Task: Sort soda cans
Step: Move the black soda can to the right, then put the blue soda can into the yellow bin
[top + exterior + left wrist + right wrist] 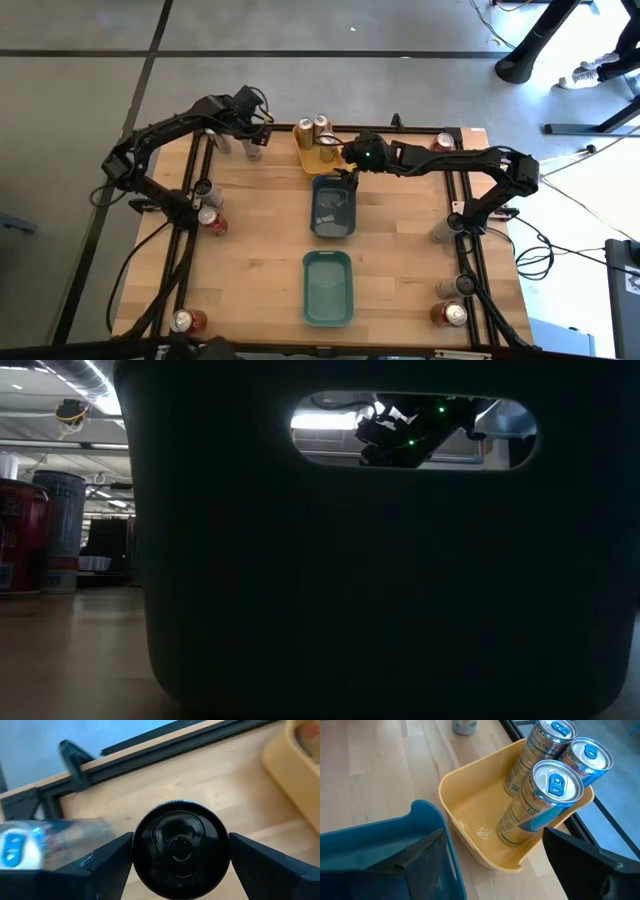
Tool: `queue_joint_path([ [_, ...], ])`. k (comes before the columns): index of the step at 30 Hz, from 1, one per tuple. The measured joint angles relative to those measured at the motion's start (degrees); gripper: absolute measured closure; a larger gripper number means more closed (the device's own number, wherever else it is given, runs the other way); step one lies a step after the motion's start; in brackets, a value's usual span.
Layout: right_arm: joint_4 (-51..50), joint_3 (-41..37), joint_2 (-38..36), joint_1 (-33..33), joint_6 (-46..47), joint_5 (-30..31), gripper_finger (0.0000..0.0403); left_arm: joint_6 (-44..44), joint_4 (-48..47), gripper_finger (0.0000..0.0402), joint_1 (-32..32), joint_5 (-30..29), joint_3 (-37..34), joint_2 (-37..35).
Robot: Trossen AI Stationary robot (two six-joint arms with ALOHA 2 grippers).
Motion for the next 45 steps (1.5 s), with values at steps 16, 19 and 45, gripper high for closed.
queue_joint_path([
  [16, 0.07, 0.0, 0.0, 0.0, -0.02, -0.02, 0.0072, 0.2, 0.84, 0.0094, -1.78, 2.17, 0.0, 0.0],
  [19, 0.07, 0.0, 0.0, 0.0, -0.02, 0.0, 0.0072, 0.35, -0.1, 0.0094, -0.97, 1.06, 0.0, 0.0],
  [45, -0.42, 0.04, -0.02, 0.0, 1.36, -0.02, 0.0072, 0.14, -16.01, 0.0094, 6.06, -15.51, 9.59, -0.11],
])
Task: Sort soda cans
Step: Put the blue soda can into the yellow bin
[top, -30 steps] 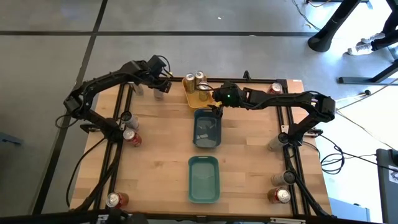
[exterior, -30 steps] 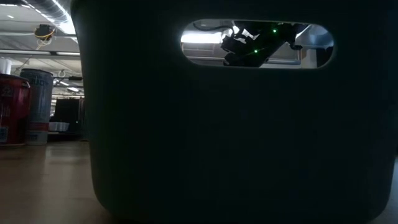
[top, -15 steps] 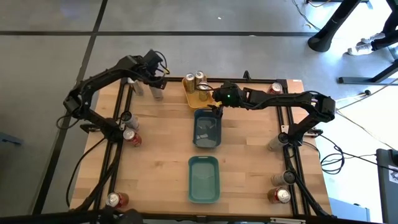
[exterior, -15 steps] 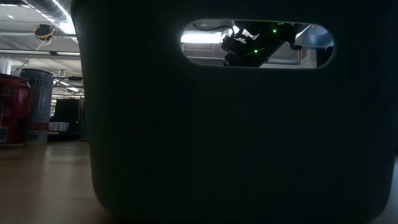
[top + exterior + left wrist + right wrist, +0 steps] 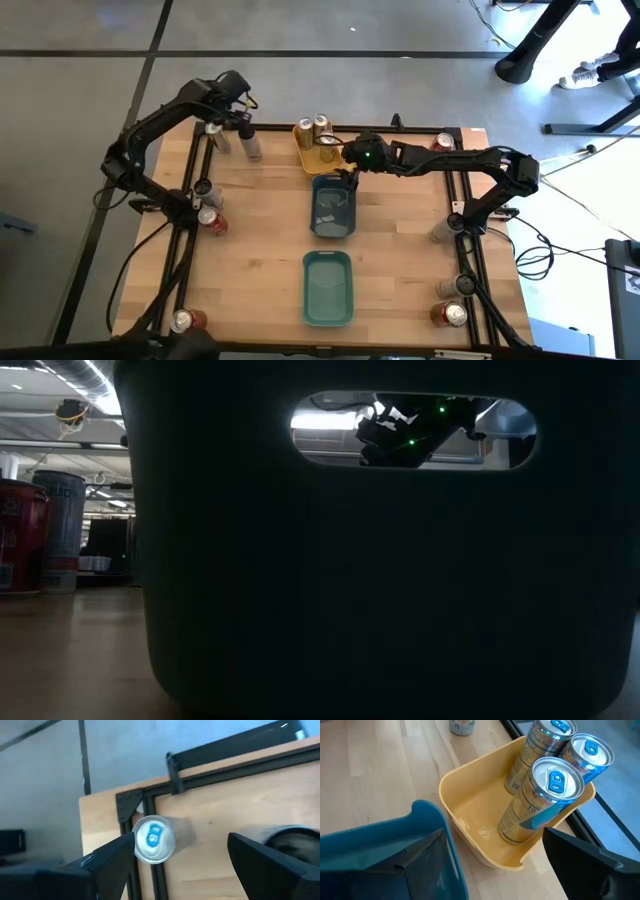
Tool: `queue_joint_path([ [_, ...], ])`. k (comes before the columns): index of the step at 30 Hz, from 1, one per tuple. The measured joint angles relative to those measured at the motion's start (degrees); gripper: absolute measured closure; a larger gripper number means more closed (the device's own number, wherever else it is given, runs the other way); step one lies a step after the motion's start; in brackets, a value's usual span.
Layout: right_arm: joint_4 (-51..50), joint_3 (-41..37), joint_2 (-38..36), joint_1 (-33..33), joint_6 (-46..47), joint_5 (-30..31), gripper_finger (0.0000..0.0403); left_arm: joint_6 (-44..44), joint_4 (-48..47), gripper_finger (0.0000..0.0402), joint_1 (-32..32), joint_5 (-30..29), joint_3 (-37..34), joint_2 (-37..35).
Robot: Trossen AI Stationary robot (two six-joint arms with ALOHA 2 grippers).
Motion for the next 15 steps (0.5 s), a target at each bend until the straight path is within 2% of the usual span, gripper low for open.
queue_joint_path([
  [4, -0.4, 0.0, 0.0, 0.0, 0.5, 0.01, 0.0072, -0.05, 0.13, 0.0094, 2.21, -0.08, -2.62, 0.01],
  [15, -0.24, 0.0, 0.0, 0.0, 0.59, -2.75, 0.0072, -0.77, 2.0, 0.0094, 1.73, -4.36, -4.32, 0.57],
])
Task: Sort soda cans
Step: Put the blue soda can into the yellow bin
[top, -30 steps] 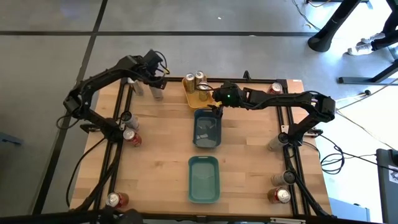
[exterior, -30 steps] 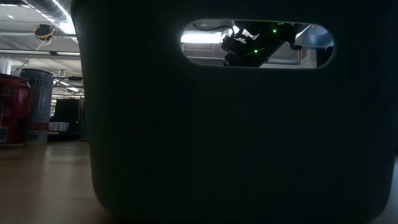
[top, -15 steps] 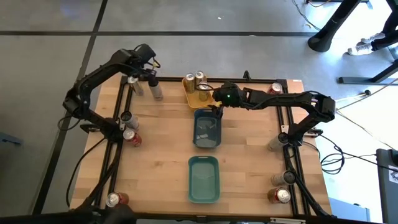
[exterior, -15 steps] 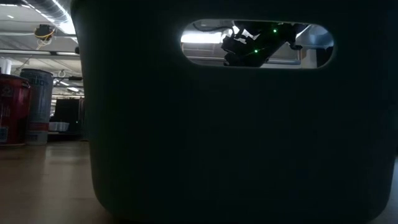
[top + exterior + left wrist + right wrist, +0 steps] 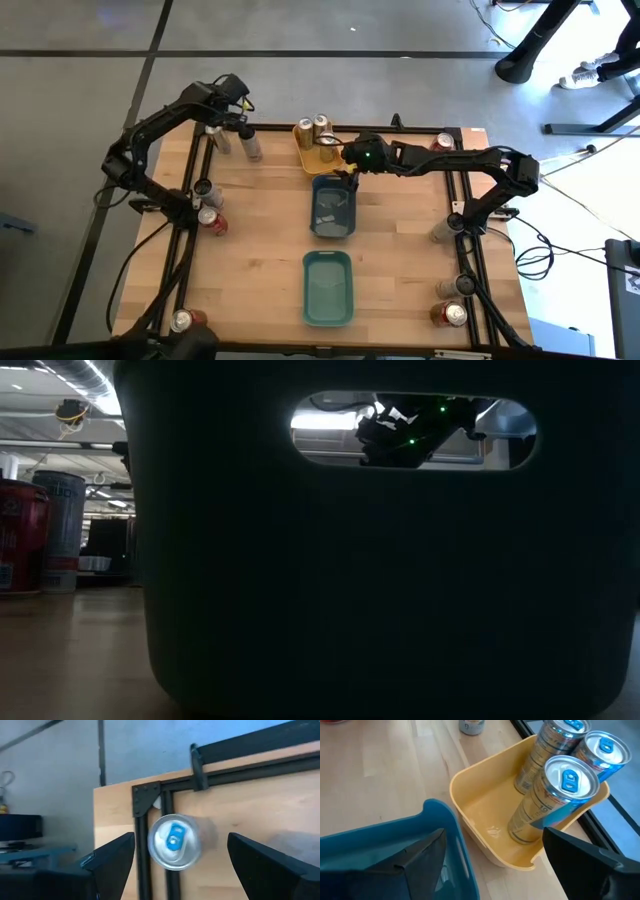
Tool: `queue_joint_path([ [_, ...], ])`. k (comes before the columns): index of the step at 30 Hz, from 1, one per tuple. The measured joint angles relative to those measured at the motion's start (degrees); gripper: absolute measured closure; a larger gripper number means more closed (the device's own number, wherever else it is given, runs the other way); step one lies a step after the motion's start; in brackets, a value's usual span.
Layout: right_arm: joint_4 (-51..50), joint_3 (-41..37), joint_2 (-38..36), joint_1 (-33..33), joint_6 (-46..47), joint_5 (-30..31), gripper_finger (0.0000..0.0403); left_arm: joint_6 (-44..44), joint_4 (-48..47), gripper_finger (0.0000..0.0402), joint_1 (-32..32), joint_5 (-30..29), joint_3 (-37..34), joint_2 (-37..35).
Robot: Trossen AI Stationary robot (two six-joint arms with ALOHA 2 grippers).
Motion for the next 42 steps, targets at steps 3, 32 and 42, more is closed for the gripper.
queue_joint_path([
  [3, 0.0, 0.0, 0.0, 0.0, -0.27, -0.22, 0.0072, 1.84, -0.17, 0.0094, -1.11, -2.54, -1.38, 0.83],
  [32, -0.26, 0.0, 0.0, 0.0, -0.29, -0.22, 0.0072, 12.81, 10.15, 0.0094, -1.58, -2.28, -7.89, 1.9],
  [42, -0.23, 0.0, 0.0, 0.0, 0.0, -0.22, 0.0072, 11.94, 3.69, 0.0094, -3.09, -2.27, -5.01, 0.31],
])
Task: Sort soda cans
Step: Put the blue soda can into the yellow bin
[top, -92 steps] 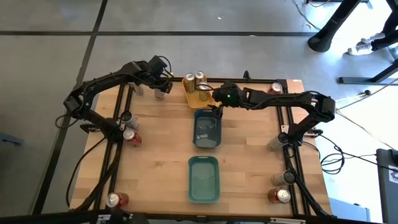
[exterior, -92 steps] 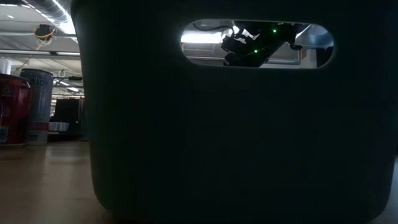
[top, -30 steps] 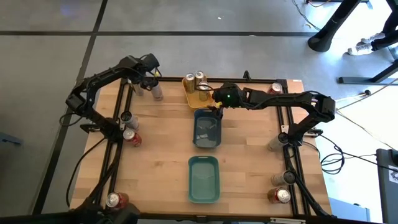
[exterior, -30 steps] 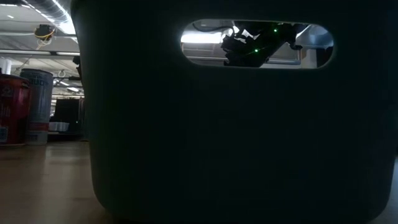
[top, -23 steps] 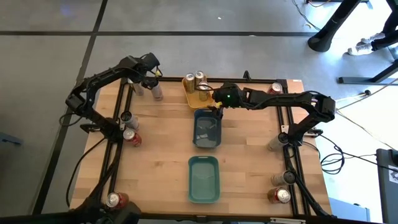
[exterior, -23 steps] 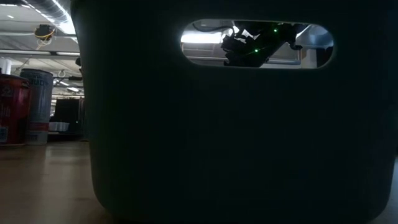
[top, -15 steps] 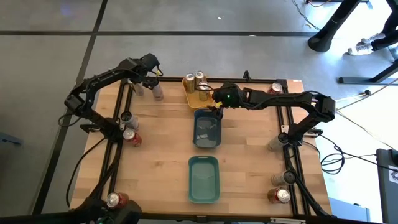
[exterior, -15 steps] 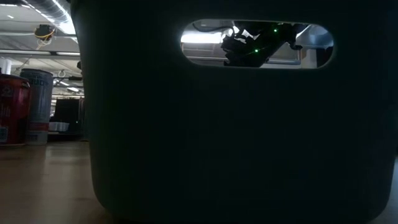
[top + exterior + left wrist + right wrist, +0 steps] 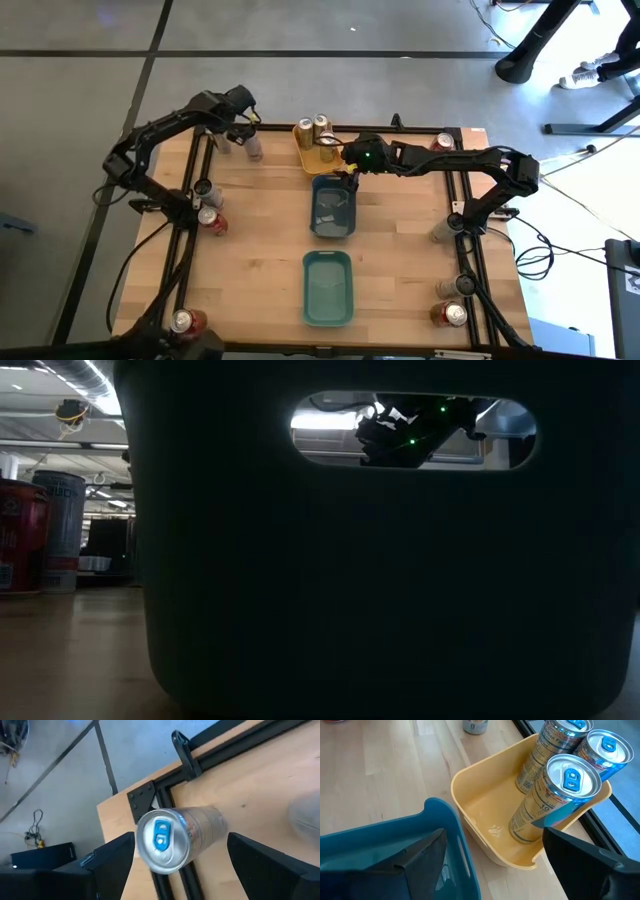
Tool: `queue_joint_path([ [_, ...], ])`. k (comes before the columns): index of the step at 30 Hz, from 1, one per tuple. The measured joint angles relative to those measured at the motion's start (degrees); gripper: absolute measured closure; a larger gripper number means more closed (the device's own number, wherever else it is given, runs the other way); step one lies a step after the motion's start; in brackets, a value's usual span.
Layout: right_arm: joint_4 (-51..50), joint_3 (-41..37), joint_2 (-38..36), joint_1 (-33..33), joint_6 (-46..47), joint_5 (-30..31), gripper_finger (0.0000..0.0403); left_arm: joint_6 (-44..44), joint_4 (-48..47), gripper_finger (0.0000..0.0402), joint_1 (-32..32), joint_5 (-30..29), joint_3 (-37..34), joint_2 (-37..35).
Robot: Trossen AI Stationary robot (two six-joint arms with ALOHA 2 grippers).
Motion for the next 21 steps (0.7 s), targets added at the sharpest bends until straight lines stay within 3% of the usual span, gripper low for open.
queue_joint_path([
  [5, 0.08, 0.0, 0.0, 0.0, 0.0, 0.0, 0.0072, 0.78, -3.92, 0.0094, -2.22, 0.04, 1.85, -1.38],
  [13, 0.05, -0.01, 0.0, -0.04, 0.0, 0.0, 0.0072, -3.86, -3.88, 0.0094, -8.23, 0.05, 2.25, -9.57],
  [21, 0.08, -0.02, 0.0, -0.04, 0.0, 0.0, 0.0072, -16.87, -1.87, 0.0094, -13.2, -1.22, 1.82, -17.53],
])
